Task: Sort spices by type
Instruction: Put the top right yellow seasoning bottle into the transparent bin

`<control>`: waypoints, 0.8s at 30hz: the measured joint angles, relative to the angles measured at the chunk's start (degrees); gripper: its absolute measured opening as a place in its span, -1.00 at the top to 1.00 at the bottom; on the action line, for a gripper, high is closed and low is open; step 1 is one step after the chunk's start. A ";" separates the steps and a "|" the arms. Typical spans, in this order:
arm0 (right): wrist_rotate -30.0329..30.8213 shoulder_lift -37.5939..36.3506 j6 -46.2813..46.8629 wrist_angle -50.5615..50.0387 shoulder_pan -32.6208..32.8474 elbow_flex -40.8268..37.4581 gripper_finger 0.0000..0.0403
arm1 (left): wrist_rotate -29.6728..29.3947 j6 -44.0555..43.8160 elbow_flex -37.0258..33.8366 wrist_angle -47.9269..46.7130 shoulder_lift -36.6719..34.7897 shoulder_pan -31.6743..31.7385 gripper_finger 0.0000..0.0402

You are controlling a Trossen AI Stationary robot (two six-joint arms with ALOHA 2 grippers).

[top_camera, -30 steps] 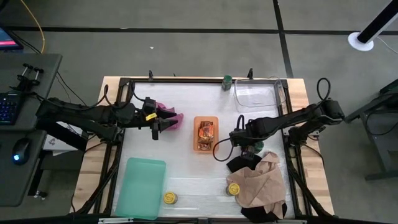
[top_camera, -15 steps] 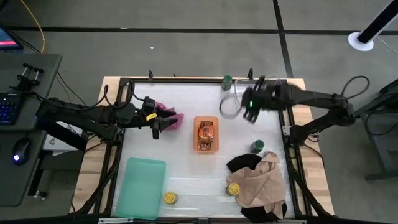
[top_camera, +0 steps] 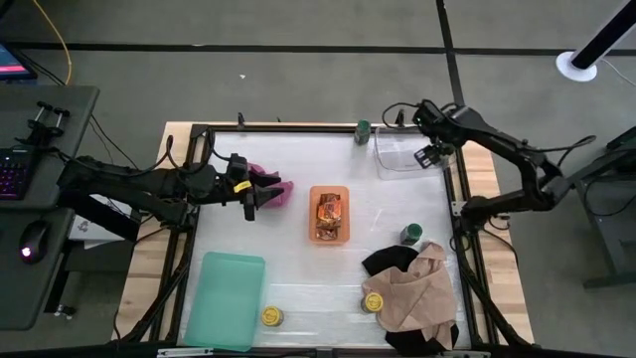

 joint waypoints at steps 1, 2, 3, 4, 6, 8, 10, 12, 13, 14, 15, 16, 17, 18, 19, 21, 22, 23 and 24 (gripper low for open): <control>0.32 -0.21 -0.33 0.64 0.25 -0.59 -0.08 | 0.00 0.00 0.00 -0.01 0.00 0.00 0.06; 0.71 -0.44 -0.13 1.46 0.76 -0.93 -0.08 | 0.00 0.00 0.00 -0.02 0.00 0.00 0.06; 0.29 -0.54 0.49 2.00 1.13 -1.14 -0.08 | 0.00 0.00 0.00 0.00 0.00 0.00 0.06; -0.55 -0.54 0.78 2.00 1.34 -1.44 -0.08 | 0.00 0.00 0.00 0.00 0.00 0.00 0.06; -1.36 -0.46 1.70 0.54 1.89 -1.91 -0.08 | 0.00 0.02 0.00 0.00 0.00 0.00 0.06; -1.92 -0.59 2.15 -0.12 2.58 -2.38 -0.08 | 0.02 0.02 0.00 -0.02 0.00 0.00 0.06; -2.41 -0.62 2.74 -0.72 3.19 -2.89 -0.08 | 0.02 0.02 0.00 -0.03 0.00 0.00 0.06; -3.54 -0.84 3.41 -1.06 3.88 -3.02 -0.08 | 0.00 0.07 0.00 -0.03 0.00 0.00 0.06; -4.09 -0.89 3.65 -1.09 4.06 -3.02 -0.08 | 0.02 0.09 0.00 -0.05 0.00 0.00 0.06; -4.60 -0.90 4.12 -1.17 4.36 -3.02 -0.08 | 0.02 0.09 0.00 -0.06 0.00 0.00 0.06; -5.26 -0.90 4.79 -1.34 4.65 -3.02 -0.08 | 0.02 0.11 0.00 -0.04 0.00 0.00 0.06; -5.36 -0.90 5.14 -1.55 5.03 -3.02 -0.08 | 0.02 0.11 0.00 -0.04 0.00 0.00 0.06; -5.16 -0.90 5.36 -1.65 5.41 -3.02 -0.08 | 0.04 0.11 0.00 -0.07 0.00 0.00 0.06; -4.70 -0.90 5.50 -1.52 5.67 -3.02 -0.08 | 0.04 0.11 0.00 -0.12 0.00 0.00 0.06; -4.11 -0.90 5.42 -1.11 5.81 -3.02 -0.08 | 0.04 0.11 0.00 -0.27 0.00 0.00 0.06; -3.29 -0.90 4.88 -0.11 5.32 -3.02 -0.08 | 0.04 0.13 -0.01 -0.33 0.00 0.00 0.06; -3.14 -0.90 4.69 0.34 4.83 -3.02 -0.08 | 0.04 0.15 0.00 -0.33 0.00 0.00 0.06; -3.21 -0.89 4.68 0.66 4.23 -3.02 -0.08 | 0.04 0.15 0.00 -0.32 0.00 0.00 0.06; -3.36 -0.82 4.68 0.86 3.60 -3.02 -0.08 | 0.04 0.15 0.00 -0.32 0.01 0.00 0.06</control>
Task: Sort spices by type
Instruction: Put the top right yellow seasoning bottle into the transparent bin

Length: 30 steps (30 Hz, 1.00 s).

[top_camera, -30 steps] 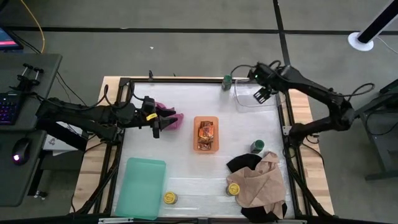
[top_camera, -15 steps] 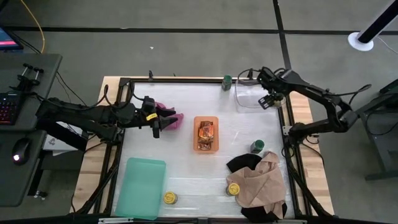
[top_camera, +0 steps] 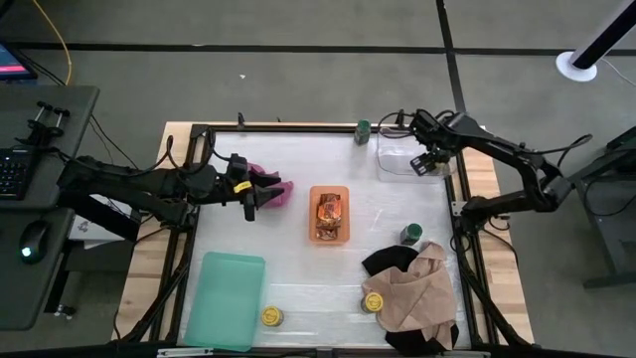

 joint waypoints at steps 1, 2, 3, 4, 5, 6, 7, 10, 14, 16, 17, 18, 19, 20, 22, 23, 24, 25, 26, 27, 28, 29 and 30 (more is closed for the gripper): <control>-0.36 0.11 0.01 0.14 -0.64 0.00 -0.08 | 0.00 -0.01 0.00 0.00 -0.01 0.00 0.06; -0.79 0.33 0.14 0.33 -1.32 0.00 -0.08 | 0.00 -0.01 0.00 -0.01 -0.01 0.00 0.06; -1.00 0.47 0.31 0.68 -2.01 0.00 -0.08 | 0.00 0.00 0.00 -0.01 -0.01 0.00 0.06; -1.35 0.58 0.43 1.24 -2.77 0.00 -0.08 | 0.00 -0.02 0.00 0.01 -0.01 0.00 0.06; -2.02 0.66 0.76 1.96 -3.56 0.00 -0.08 | 0.00 -0.02 0.00 -0.01 -0.01 0.00 0.06; -2.80 0.73 1.28 2.88 -4.31 0.00 -0.08 | 0.00 0.00 0.00 -0.01 -0.01 0.00 0.06; -3.53 0.73 1.70 4.02 -5.07 0.00 -0.08 | 0.00 -0.02 0.00 -0.01 -0.01 0.00 0.06; -4.86 0.75 3.79 6.50 -6.64 0.00 -0.08 | 0.00 -0.02 0.00 0.01 0.00 0.00 0.06; -4.88 1.31 7.90 9.05 -6.59 0.00 -0.08 | 0.00 -0.02 0.00 -0.01 -0.01 -0.04 0.06; -4.94 2.16 10.55 9.79 -6.60 0.00 -0.08 | 0.00 -0.02 0.00 -0.01 0.00 -0.04 0.06; -4.94 2.66 12.13 9.78 -6.64 0.00 -0.08 | 0.00 -0.02 -0.01 0.00 0.00 -0.04 0.06; -5.02 3.31 13.26 9.65 -6.72 0.00 -0.08 | 0.00 -0.03 0.00 0.01 -0.01 -0.04 0.06; -5.09 4.04 14.09 9.48 -6.72 0.00 -0.08 | 0.00 -0.04 0.00 0.00 -0.01 -0.04 0.06; -5.13 4.76 14.87 9.26 -6.74 0.00 -0.08 | 0.00 -0.04 0.00 -0.01 -0.01 -0.04 0.06; -5.10 6.19 16.61 9.08 -6.74 0.00 -0.08 | 0.00 -0.04 0.00 -0.01 -0.01 -0.04 0.06; -5.12 6.88 17.87 9.17 -6.74 0.00 -0.08 | 0.00 -0.04 0.00 -0.01 -0.01 -0.04 0.06; -5.14 7.49 19.09 9.28 -6.74 0.05 -0.08 | 0.00 -0.04 0.00 -0.03 -0.01 -0.04 0.06; -5.12 7.90 19.81 9.42 -6.74 0.16 -0.08 | 0.00 -0.04 0.00 -0.09 -0.01 -0.04 0.06; -5.10 8.25 20.36 9.52 -6.74 0.19 -0.08 | 0.00 -0.04 0.00 -0.10 -0.01 -0.04 0.06; -5.05 8.52 20.64 9.76 -6.74 0.27 -0.08 | 0.00 -0.04 0.00 -0.08 -0.01 -0.02 0.06; -5.00 8.68 20.82 10.01 -6.74 0.28 -0.08 | 0.00 -0.04 0.00 -0.08 -0.01 -0.03 0.06; -5.02 8.71 20.90 10.14 -6.74 0.28 -0.08 | 0.01 -0.04 -0.01 -0.10 -0.01 -0.04 0.06; -5.03 8.71 20.95 10.19 -6.77 0.28 -0.08 | 0.09 -0.04 0.00 -0.12 -0.01 -0.02 0.06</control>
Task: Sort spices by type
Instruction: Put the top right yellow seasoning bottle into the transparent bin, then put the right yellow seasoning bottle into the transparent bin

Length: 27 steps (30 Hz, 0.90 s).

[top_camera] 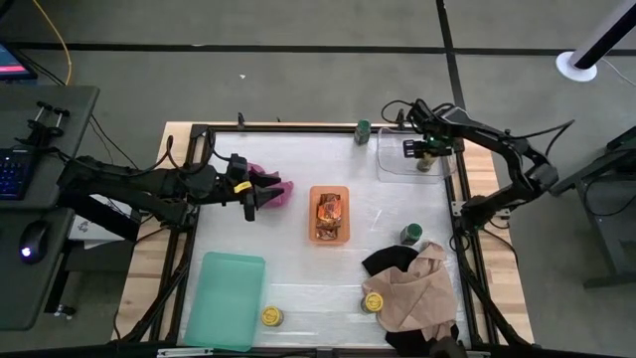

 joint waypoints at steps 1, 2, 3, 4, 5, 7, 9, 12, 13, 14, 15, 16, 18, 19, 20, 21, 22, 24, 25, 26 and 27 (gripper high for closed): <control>0.00 0.02 0.02 0.02 -0.13 -0.02 -0.08 | 0.05 0.00 -0.02 0.00 0.00 0.00 0.06; -0.07 0.02 0.00 0.04 -0.27 -0.02 -0.08 | 0.05 0.00 0.00 0.00 0.00 0.00 0.06; -0.11 0.03 -0.15 0.04 -0.40 -0.04 -0.08 | 0.05 0.00 0.00 0.00 0.00 0.00 0.06; -0.33 0.02 -0.74 0.04 -0.55 -0.04 -0.08 | 0.06 0.00 0.00 0.00 0.00 0.00 0.06; -0.58 0.04 -1.45 0.08 -0.58 -0.05 -0.08 | 0.06 0.00 0.00 -0.01 0.00 0.00 0.06; -0.63 0.01 -1.95 -0.04 -0.61 -0.13 -0.22 | 0.07 0.05 0.00 -0.02 0.00 0.00 0.06; -1.63 0.13 -1.97 -0.60 -0.59 -0.53 -0.46 | 0.08 0.58 0.00 -0.07 0.00 0.02 0.06; -1.92 -0.39 -2.43 -0.39 -0.54 -0.37 -0.75 | 0.09 1.41 -0.01 -0.07 0.01 0.02 0.06; -1.93 -0.33 -2.45 -0.63 -0.58 -0.37 -0.82 | 0.11 1.42 0.00 -0.06 0.00 0.02 0.06; -1.99 -0.28 -2.45 -0.84 -0.60 -0.37 -0.86 | 0.11 1.42 0.00 -0.07 0.00 0.02 0.06; -2.01 -0.28 -2.54 -0.86 -0.60 -0.37 -0.90 | 0.10 1.43 0.00 -0.07 0.00 0.02 0.06; -2.16 -0.33 -2.54 -0.95 -0.59 -0.32 -0.92 | 0.11 1.44 -0.01 -0.07 0.00 0.02 0.06; -2.20 -0.31 -2.99 -2.06 -0.58 0.32 -0.93 | 0.11 1.46 0.00 -0.07 0.00 0.02 0.06; -2.21 -0.31 -3.42 -2.53 -0.56 0.96 -0.94 | 0.12 1.46 0.00 -0.07 0.00 0.02 0.06; -2.19 -0.34 -4.25 -2.71 -0.56 1.78 -0.94 | 0.13 1.49 -0.02 -0.07 0.00 0.02 0.06; -2.16 -0.46 -4.69 -2.98 -0.58 2.72 -0.94 | 0.15 1.49 0.00 -0.07 0.00 0.02 0.06; -2.11 -0.78 -5.42 -3.22 -0.55 3.64 -0.95 | 0.15 1.49 0.00 -0.07 0.00 0.02 0.06; -2.01 -1.87 -6.20 -3.29 -0.52 6.15 -0.95 | 0.15 1.46 0.00 -0.07 0.00 0.02 0.06; -1.99 -2.59 -6.93 -3.05 -0.51 7.53 -0.95 | 0.15 1.50 0.00 -0.07 0.00 0.02 0.06; -1.97 -3.44 -7.31 -2.85 -0.48 8.83 -0.95 | 0.15 1.51 0.00 -0.07 0.00 0.02 0.06; -1.97 -4.24 -7.72 -2.83 -0.47 10.29 -0.95 | 0.15 1.51 -0.01 -0.07 0.00 0.02 0.06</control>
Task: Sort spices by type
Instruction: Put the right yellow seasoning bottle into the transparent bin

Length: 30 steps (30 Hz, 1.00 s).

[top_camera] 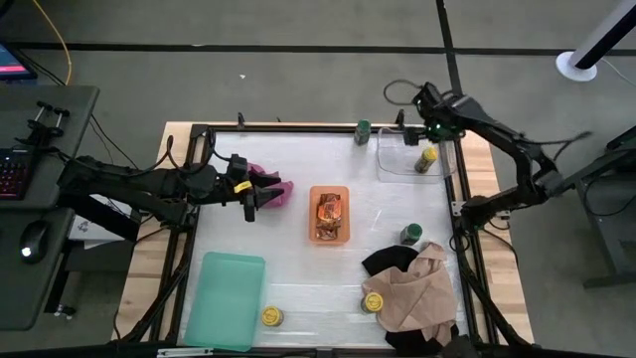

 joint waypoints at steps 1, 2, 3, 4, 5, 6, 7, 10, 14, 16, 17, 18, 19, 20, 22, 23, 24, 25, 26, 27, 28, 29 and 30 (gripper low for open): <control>-0.02 -0.83 -0.55 0.14 0.00 1.53 -0.95 | 0.00 0.00 0.01 0.00 0.00 0.00 0.06; -0.23 -1.77 -0.97 0.27 0.10 3.10 -0.95 | 0.00 0.00 0.01 0.00 0.00 0.00 0.06; -0.68 -2.68 -1.53 0.28 0.31 4.73 -0.95 | 0.00 0.00 0.01 0.00 0.00 0.00 0.06; -1.36 -3.58 -2.15 0.36 0.72 6.33 -0.95 | 0.00 0.02 0.01 0.00 0.00 0.00 0.06; -2.57 -4.51 -2.85 0.64 1.30 7.75 -0.95 | 0.00 0.04 0.00 0.00 0.00 0.00 0.06; -4.37 -5.39 -3.64 0.99 2.10 9.01 -0.95 | 0.00 0.04 0.00 0.00 0.00 0.00 0.06; -6.76 -6.25 -4.39 1.46 3.24 10.19 -0.95 | 0.00 0.04 0.01 0.00 0.00 0.00 0.06; -17.22 -8.81 -5.62 3.88 8.21 12.28 -0.95 | -0.01 0.04 -0.01 0.00 0.00 0.00 0.06; -29.26 -11.81 -3.42 7.22 20.06 12.66 -0.95 | 0.00 0.04 0.01 0.00 0.00 0.00 0.06; -30.61 -12.65 -1.39 7.37 28.02 12.66 -0.95 | -0.02 0.02 0.00 0.00 0.00 0.00 0.06; -30.54 -12.86 -0.42 7.14 32.08 12.66 -0.95 | -0.02 0.02 0.01 0.00 0.00 0.00 0.06; -30.08 -12.89 0.78 6.80 36.44 12.66 -0.95 | -0.02 0.02 0.00 0.00 0.00 0.00 0.06; -29.12 -12.87 2.17 6.09 40.58 12.66 -0.95 | -0.02 0.02 0.01 0.00 0.00 0.00 0.06; -27.88 -12.66 3.68 5.17 44.62 12.66 -0.95 | -0.02 0.00 0.01 0.00 0.00 0.00 0.06; -25.13 -11.76 6.77 4.24 52.72 12.66 -0.95 | -0.02 -0.07 0.00 0.00 0.00 0.00 0.06; -23.27 -11.18 8.47 3.89 56.49 12.66 -0.95 | -0.02 -0.03 0.01 -0.02 0.00 0.00 0.06; -21.51 -10.47 9.98 3.50 59.87 12.66 -0.95 | -0.02 -0.02 0.01 -0.01 0.00 0.00 0.06; -19.84 -9.65 11.25 3.31 63.24 12.66 -0.95 | -0.02 -0.03 0.00 0.00 0.00 0.00 0.06; -18.14 -8.63 12.15 3.28 66.19 12.66 -0.95 | -0.02 -0.03 0.01 0.00 0.00 0.00 0.06; -16.57 -7.52 12.83 3.02 68.87 12.66 -0.95 | -0.02 -0.02 -0.01 0.00 0.00 0.00 0.06; -15.07 -6.19 13.40 2.40 71.36 12.66 -0.95 | -0.02 -0.02 0.01 -0.02 0.00 0.00 0.06; -13.73 -4.65 13.72 1.66 73.67 12.66 -0.95 | -0.02 0.00 0.00 0.00 0.00 0.00 0.06; -12.80 -3.07 13.77 1.06 75.52 12.66 -0.95 | -0.02 0.00 -0.01 0.00 0.00 0.00 0.06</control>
